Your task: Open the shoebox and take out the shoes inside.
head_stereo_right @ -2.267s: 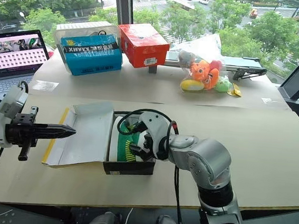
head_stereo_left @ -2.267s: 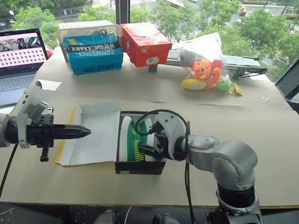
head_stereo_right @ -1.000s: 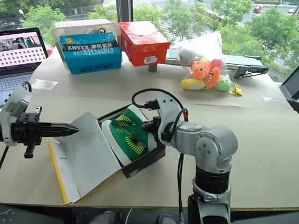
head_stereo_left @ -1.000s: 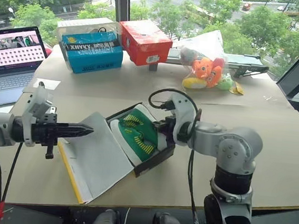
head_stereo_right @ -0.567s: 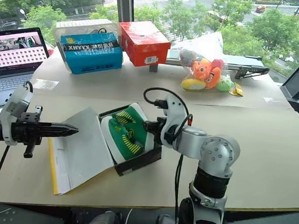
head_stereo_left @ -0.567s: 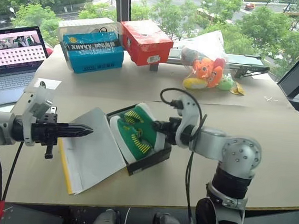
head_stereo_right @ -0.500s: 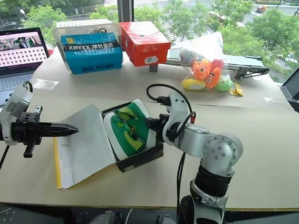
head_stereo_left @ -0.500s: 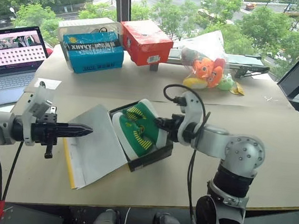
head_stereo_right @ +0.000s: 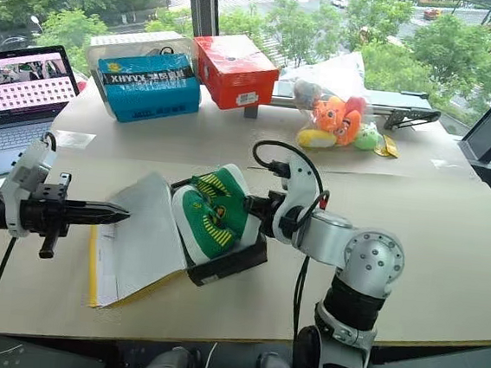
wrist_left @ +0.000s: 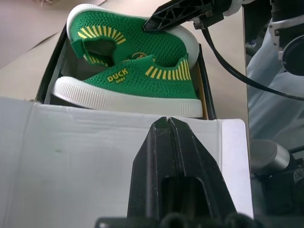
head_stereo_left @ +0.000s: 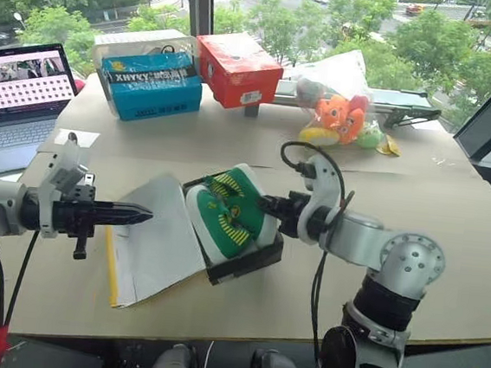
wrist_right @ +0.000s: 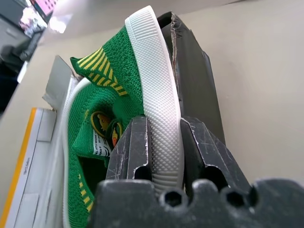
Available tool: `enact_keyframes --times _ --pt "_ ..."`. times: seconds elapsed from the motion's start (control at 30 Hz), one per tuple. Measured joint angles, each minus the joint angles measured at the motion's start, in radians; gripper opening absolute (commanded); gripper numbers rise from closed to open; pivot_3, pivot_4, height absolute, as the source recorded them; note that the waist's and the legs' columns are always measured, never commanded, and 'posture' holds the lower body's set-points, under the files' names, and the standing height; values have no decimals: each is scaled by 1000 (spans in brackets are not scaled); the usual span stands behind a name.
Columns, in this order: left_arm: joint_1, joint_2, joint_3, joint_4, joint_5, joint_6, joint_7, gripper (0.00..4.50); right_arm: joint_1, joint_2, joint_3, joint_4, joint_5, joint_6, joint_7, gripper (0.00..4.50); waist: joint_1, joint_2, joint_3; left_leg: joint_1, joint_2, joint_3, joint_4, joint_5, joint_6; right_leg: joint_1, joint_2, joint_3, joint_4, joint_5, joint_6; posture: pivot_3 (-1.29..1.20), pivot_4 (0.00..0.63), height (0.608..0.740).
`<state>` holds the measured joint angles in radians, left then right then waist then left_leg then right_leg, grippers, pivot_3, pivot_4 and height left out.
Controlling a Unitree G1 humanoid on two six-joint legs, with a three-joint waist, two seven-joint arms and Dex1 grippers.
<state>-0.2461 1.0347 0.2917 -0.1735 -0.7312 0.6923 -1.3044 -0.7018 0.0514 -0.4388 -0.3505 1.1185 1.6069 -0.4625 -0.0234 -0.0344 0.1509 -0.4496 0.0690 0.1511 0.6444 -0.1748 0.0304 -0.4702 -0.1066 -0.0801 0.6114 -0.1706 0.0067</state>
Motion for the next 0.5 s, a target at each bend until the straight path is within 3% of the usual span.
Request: enact_keyframes --times 0.2,0.33,0.5 --pt "-11 1 -4 13 6 -2 -8 0 -43 -25 -45 -1 37 -1 -41 483 -1 1 1 0 0 -1 0 2 3 0 0 0 0 0 0 0 150 739" --pt "-24 1 -14 14 14 -2 -13 0 -77 -5 -76 8 194 -36 -117 483 -4 1 1 0 0 -1 0 2 3 1 1 0 0 0 0 0 150 739" --pt "-26 1 -16 15 21 -1 -17 0 17 -67 -42 52 390 -150 -257 483 -6 1 1 2 0 -3 0 2 3 5 -1 -1 -1 0 0 0 150 739"
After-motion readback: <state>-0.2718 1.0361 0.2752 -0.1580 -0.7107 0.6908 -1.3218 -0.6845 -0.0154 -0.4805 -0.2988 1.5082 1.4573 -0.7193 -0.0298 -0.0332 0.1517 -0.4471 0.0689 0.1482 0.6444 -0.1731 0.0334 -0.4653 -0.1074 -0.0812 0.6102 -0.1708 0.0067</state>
